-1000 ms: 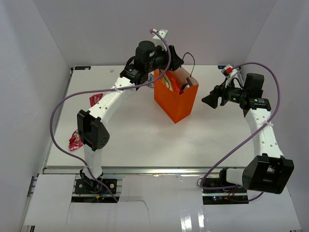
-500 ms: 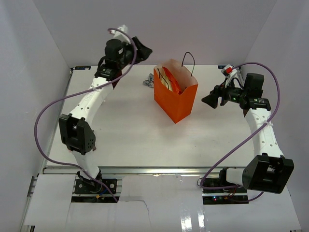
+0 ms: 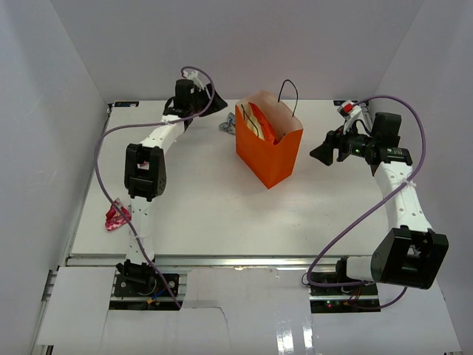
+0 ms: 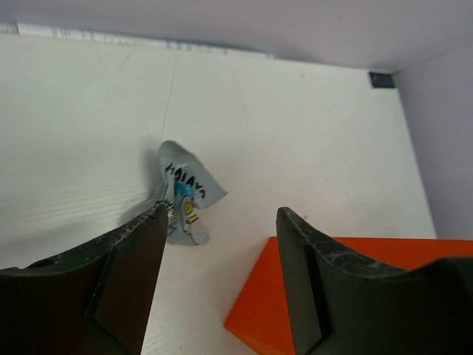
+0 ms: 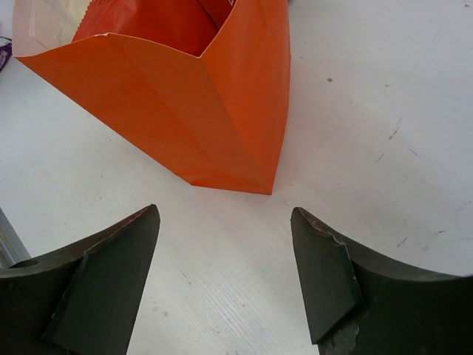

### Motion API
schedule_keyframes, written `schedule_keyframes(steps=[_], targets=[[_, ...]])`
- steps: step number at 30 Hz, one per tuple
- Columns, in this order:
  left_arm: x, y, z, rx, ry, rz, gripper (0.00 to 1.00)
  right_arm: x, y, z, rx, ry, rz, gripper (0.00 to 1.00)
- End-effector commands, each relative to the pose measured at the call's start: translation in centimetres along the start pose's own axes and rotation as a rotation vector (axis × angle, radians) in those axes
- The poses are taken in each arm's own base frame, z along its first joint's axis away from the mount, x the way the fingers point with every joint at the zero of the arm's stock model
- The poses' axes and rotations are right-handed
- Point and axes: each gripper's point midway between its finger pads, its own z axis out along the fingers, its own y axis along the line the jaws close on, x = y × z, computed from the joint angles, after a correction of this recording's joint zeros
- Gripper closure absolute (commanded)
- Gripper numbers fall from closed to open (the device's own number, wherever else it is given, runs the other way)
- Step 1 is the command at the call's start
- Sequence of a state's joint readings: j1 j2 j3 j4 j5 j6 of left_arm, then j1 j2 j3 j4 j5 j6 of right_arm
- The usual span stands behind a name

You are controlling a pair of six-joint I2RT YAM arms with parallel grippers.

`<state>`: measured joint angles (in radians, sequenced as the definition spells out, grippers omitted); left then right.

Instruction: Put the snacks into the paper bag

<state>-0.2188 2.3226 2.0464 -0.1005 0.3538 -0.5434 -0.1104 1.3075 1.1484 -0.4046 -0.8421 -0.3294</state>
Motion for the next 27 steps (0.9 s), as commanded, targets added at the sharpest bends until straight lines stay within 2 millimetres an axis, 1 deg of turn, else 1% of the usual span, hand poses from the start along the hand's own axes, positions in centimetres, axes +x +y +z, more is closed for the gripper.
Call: schedule_keyframes(steps=[1, 3, 4, 6, 7, 9, 10, 12, 13, 16, 17, 19, 20, 22, 23, 24, 27], targets=[[-0.6, -0.1, 0.9, 0.029, -0.033, 0.152, 0.3, -1.0, -0.5, -0.3, 0.015, -0.008, -0.043, 0.23], [0.5, 1.2, 2.0, 0.011, -0.034, 0.178, 0.31, -0.7, -0.6, -0.3, 0.015, 0.001, -0.038, 0.23], [0.8, 1.4, 2.5, -0.004, -0.046, 0.189, 0.31, -0.6, -0.7, -0.2, 0.015, 0.004, -0.036, 0.22], [1.3, 1.7, 3.3, -0.009, -0.045, 0.201, 0.32, -0.4, -0.9, -0.1, 0.014, 0.01, -0.032, 0.22], [2.0, 1.7, 4.0, 0.001, -0.034, 0.2, 0.33, -0.4, -0.9, -0.1, 0.015, 0.011, -0.03, 0.23], [2.9, 1.8, 4.8, 0.009, -0.021, 0.195, 0.34, -0.2, -1.1, 0.0, 0.014, 0.015, -0.026, 0.22], [3.9, 2.1, 5.3, 0.011, -0.005, 0.191, 0.34, -0.2, -1.1, 0.0, 0.014, 0.015, -0.026, 0.22], [4.4, 2.1, 5.7, 0.014, 0.002, 0.193, 0.34, -0.1, -1.2, 0.0, 0.014, 0.016, -0.022, 0.23], [5.3, 2.2, 6.1, 0.012, 0.015, 0.19, 0.34, -0.1, -1.3, 0.1, 0.014, 0.016, -0.022, 0.22], [6.3, 2.7, 6.6, -0.012, 0.025, 0.17, 0.35, 0.0, -1.4, 0.0, 0.016, 0.018, -0.015, 0.22], [7.0, 3.1, 6.9, -0.022, 0.032, 0.161, 0.35, 0.0, -1.4, 0.0, 0.014, 0.018, -0.015, 0.23], [7.3, 3.0, 7.4, -0.026, 0.033, 0.162, 0.36, 0.0, -1.4, 0.0, 0.016, 0.017, -0.016, 0.22], [8.1, 3.4, 7.7, -0.036, 0.045, 0.16, 0.37, 0.1, -1.4, -0.1, 0.016, 0.019, -0.013, 0.22], [8.4, 3.4, 8.1, -0.057, 0.047, 0.166, 0.38, 0.1, -1.4, -0.1, 0.014, 0.019, -0.013, 0.22], [8.9, 3.9, 8.3, -0.072, 0.056, 0.168, 0.39, 0.1, -1.4, -0.1, 0.014, 0.019, -0.013, 0.22], [9.3, 4.2, 8.4, -0.098, 0.063, 0.169, 0.44, 0.1, -1.4, -0.2, 0.016, 0.018, -0.014, 0.22], [10.4, 5.0, 8.2, -0.139, 0.091, 0.172, 0.53, 0.2, -1.3, -0.2, 0.014, 0.02, -0.011, 0.22]])
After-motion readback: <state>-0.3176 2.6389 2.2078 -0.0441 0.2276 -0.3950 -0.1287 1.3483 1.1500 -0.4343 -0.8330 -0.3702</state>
